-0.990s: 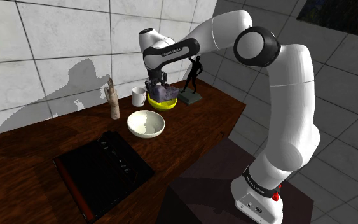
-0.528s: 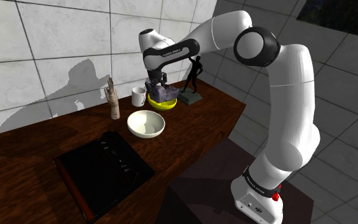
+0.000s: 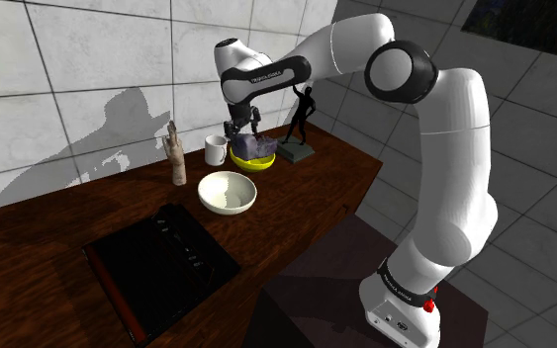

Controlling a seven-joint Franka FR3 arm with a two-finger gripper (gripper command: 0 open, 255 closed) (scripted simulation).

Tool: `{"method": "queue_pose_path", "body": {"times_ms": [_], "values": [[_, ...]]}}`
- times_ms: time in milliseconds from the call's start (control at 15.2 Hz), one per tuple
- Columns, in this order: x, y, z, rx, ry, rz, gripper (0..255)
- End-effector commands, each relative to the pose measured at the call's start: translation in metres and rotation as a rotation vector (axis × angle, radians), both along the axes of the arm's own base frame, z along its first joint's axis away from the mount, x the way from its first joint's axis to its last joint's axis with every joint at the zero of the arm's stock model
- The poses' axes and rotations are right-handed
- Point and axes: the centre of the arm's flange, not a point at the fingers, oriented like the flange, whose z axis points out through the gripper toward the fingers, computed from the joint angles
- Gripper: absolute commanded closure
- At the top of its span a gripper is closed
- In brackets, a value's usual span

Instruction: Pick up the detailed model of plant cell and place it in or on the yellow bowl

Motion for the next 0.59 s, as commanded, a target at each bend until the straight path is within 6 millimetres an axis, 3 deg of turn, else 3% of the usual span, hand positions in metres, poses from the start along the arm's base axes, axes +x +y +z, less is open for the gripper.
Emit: {"method": "queue_pose_path", "body": {"times_ms": [0,66,528], "values": [[0.0007,0.0078,0.0224,0.0,0.0,0.0,0],[0.0016,0.0112,0.0322,0.0,0.0,0.0,0],[0.0016,0.0112,0.0322,0.0,0.0,0.0,0]]}}
